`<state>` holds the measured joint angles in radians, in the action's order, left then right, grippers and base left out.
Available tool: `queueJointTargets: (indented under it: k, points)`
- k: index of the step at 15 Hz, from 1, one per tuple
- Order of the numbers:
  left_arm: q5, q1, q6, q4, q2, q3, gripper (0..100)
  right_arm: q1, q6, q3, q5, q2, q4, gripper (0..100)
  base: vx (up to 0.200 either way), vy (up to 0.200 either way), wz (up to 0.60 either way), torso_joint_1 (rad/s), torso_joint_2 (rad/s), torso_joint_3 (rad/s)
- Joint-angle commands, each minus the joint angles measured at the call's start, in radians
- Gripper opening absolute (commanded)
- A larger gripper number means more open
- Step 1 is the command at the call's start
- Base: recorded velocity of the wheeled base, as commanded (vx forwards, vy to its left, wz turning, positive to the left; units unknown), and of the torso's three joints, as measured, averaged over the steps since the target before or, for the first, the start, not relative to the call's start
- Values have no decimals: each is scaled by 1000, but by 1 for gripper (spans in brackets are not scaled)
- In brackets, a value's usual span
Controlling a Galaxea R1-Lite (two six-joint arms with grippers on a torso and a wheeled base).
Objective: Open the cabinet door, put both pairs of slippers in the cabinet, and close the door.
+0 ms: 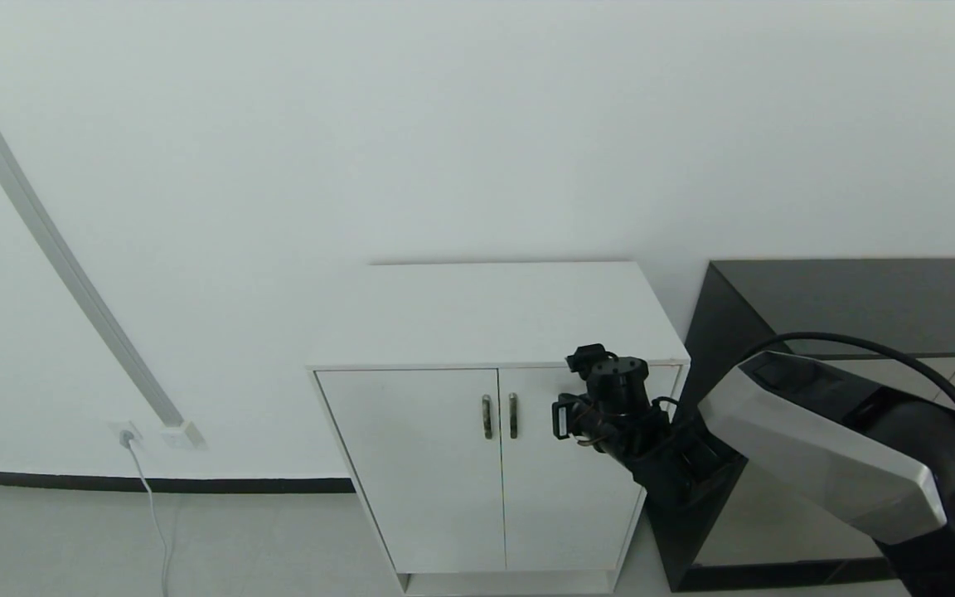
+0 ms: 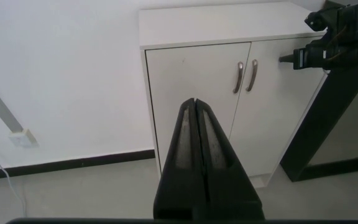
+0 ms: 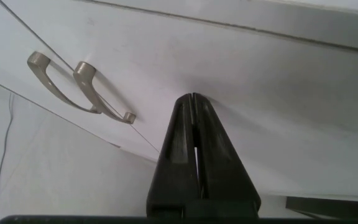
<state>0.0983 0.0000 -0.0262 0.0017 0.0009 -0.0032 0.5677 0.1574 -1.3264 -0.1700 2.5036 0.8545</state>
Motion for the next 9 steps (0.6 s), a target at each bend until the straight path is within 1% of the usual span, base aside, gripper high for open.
queueJointTargets:
  k: [1,3,6,7,8,9]
  points:
    - [0,0,0,0,1,0,0,1,1,47,0,-42,9,0,0,0,0,0,0,0]
    - [0,0,0,0,1,0,0,1,1,119,0,-92,44,0,0,0,0,0,0,0]
    - [0,0,0,0,1,0,0,1,-3,286,-6,-190,121,0,0,0,0,0,0,0]
    - [0,0,0,0,1,0,0,0,-3,312,-6,-209,133,0,0,0,0,0,0,0]
    - [0,0,0,0,1,0,0,-20,-16,403,-8,-269,166,0,0,0,0,0,0,0]
    - [0,0,0,0,-1,0,0,-34,-22,460,-8,-310,189,0,0,0,0,0,0,0]
